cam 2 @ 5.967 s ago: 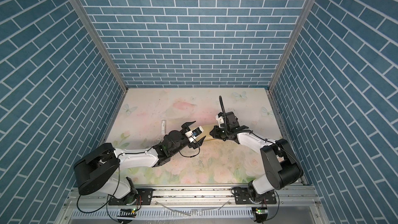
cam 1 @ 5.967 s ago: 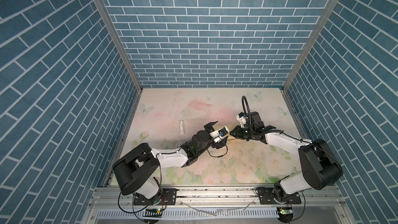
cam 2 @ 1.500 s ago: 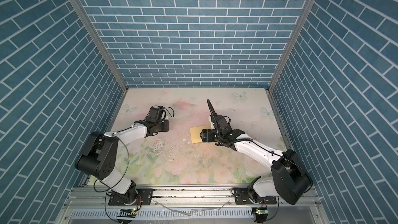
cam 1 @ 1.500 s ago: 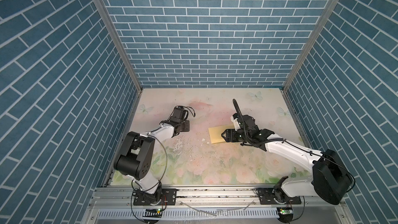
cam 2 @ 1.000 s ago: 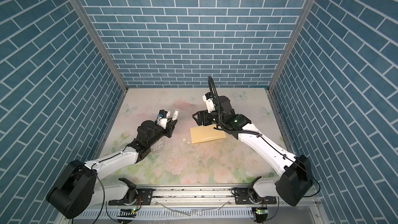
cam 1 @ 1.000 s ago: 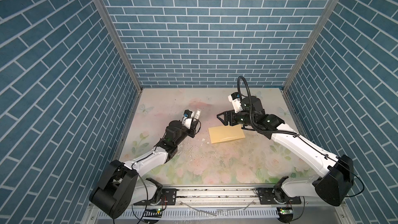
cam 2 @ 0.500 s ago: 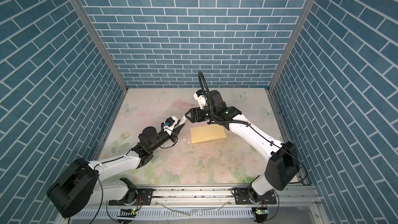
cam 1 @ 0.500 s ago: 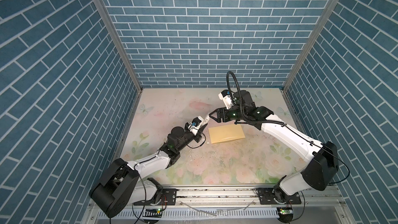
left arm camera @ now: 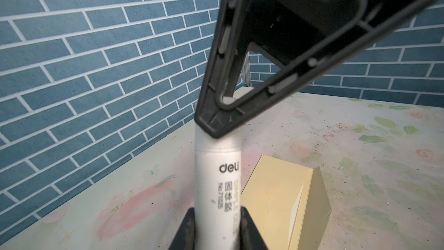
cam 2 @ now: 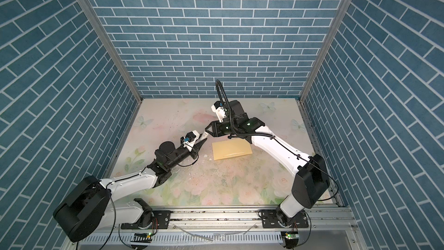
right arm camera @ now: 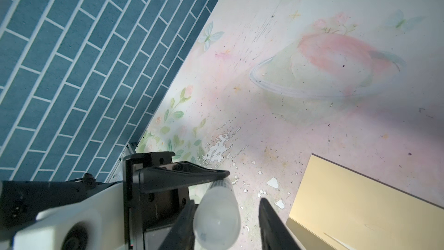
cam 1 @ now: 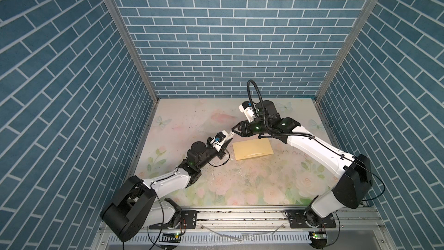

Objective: Place the letter into the envelope and seal it
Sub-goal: 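Grip the glue stick cap with the right gripper and pull it off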

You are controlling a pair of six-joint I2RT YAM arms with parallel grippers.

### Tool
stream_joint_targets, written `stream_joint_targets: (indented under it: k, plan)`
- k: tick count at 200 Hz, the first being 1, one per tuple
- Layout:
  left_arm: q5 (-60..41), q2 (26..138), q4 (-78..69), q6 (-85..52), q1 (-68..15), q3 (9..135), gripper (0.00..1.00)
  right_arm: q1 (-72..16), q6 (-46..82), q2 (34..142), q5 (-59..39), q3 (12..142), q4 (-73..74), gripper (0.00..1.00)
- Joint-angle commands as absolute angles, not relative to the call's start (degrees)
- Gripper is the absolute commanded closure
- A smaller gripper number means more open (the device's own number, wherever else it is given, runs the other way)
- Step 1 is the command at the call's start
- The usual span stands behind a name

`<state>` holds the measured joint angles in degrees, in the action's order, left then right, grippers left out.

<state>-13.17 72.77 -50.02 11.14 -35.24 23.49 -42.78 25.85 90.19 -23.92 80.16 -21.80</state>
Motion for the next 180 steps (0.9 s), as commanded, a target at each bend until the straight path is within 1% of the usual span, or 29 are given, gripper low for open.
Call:
stream_joint_targets:
  k: [1, 32, 51, 99, 180]
  plan:
    - [-14.1, 72.8, -51.9, 11.6, -35.7, 23.1, 1.0, -43.2, 26.2, 90.9, -25.4, 83.1, -21.2, 0.67]
    - [-14.3, 72.9, -51.4, 12.0, -35.6, 23.1, 1.0, -43.2, 26.4, 91.2, -25.8, 82.9, -20.9, 0.82]
    - [-14.4, 73.1, -51.4, 12.2, -35.7, 23.0, 1.0, -43.1, 26.3, 91.1, -25.7, 82.8, -20.8, 0.87]
    - [-14.8, 73.9, -52.4, 12.4, -35.7, 22.5, 1.0, -42.5, 24.3, 89.2, -24.3, 83.1, -22.4, 0.91]
    - [-15.7, 75.2, -53.9, 12.1, -35.7, 22.3, 1.0, -38.8, 24.0, 87.2, -25.9, 83.2, -22.9, 0.91]
